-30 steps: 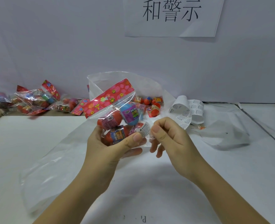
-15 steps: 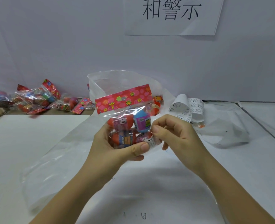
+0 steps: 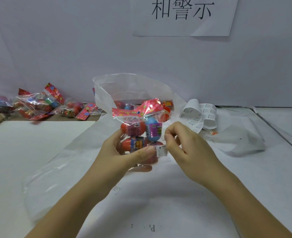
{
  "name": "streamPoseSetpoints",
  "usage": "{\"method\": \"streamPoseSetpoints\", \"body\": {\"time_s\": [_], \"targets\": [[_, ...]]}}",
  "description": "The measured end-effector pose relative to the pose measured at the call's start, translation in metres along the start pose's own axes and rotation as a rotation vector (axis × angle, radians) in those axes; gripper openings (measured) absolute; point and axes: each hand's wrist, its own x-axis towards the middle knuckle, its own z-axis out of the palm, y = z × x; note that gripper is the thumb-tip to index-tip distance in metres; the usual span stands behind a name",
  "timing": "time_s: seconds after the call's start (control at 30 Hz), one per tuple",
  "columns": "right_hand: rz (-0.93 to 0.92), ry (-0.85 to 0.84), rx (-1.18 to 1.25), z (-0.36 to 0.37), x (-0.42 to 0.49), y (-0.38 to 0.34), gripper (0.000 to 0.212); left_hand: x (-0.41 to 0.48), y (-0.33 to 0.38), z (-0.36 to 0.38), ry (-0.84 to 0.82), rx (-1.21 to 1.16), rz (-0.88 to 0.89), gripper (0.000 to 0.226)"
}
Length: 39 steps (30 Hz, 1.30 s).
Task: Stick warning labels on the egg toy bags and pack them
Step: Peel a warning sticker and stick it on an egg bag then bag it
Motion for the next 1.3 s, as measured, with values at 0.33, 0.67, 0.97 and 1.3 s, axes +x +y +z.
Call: {"method": "streamPoseSetpoints", "body": {"time_s": [0.33, 0.67, 0.97, 1.3], "targets": [[0.094, 0.027, 0.562, 0.009, 0.004, 0.001, 0.014, 0.002, -0.001, 0.005, 0.258, -0.254, 0.016, 0.03], [0.101, -0.004, 0.632, 0.011, 0.004, 0.002, 0.011, 0.003, -0.001, 0.0, 0.349, -0.142, 0.19, 0.029], [0.133, 0.005, 0.611, 0.012, 0.004, 0.005, 0.01, 0.005, -0.004, -0.003, 0.339, -0.085, 0.168, 0.013], [0.195, 0.012, 0.492, 0.003, 0.007, 0.005, 0.012, 0.008, 0.002, -0.009, 0.315, -0.067, 0.14, 0.017]]}}
